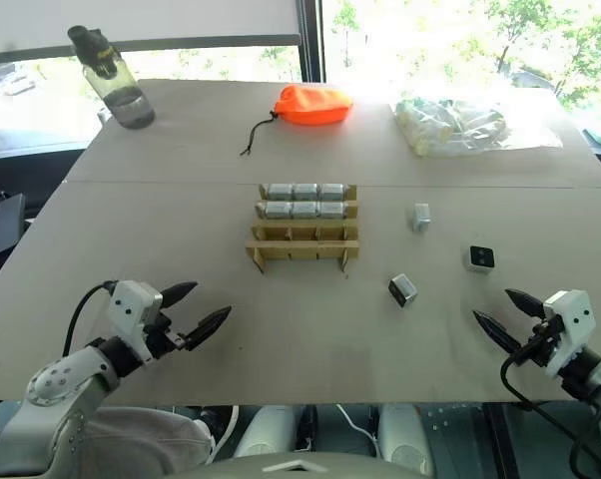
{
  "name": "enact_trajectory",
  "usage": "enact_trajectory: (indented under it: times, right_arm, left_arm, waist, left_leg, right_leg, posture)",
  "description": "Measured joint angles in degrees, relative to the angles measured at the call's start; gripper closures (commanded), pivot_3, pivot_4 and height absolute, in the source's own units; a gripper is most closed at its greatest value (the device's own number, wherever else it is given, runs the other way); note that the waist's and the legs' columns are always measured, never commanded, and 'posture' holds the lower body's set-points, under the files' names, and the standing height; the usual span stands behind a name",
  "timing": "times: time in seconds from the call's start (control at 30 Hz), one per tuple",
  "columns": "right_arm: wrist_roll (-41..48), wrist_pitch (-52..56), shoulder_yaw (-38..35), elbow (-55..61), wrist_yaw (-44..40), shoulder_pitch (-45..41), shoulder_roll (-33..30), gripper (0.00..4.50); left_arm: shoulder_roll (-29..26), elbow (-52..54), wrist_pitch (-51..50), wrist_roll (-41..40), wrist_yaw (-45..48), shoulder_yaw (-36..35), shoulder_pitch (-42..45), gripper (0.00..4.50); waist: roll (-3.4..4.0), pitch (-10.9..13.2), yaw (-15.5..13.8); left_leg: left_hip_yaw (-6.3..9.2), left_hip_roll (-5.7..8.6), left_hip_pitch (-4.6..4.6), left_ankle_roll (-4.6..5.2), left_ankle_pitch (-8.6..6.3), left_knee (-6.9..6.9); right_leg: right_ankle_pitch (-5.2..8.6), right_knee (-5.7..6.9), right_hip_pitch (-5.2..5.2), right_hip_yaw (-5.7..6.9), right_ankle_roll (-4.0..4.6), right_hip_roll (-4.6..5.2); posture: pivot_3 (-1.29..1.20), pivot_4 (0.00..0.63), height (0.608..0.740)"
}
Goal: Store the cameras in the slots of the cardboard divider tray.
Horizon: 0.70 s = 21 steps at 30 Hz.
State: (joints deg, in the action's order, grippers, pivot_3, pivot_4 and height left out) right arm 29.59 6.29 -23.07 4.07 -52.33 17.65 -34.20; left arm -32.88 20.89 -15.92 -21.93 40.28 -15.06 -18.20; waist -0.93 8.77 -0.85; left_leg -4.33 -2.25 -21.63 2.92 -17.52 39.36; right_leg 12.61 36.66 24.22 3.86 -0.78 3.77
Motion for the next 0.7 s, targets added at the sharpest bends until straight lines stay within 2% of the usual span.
enact_trajectory:
  times: [0.7]
  right_arm:
    - [0.1,-0.2,0.0,0.4,0.5,0.8,0.1,0.39]
  left_arm:
    - [-0.3,-4.2,4.2,-0.1,3.3,-0.7,-0.1,0.0]
  waist:
    - [0.01,0.0,0.0]
  left_leg:
    - [0.0,-0.01,0.02,0.0,0.0,0.0]
  right_leg:
    - [0.0,0.01,0.0,0.0,0.0,0.0]
  posture:
    - [0.0,0.15,0.74]
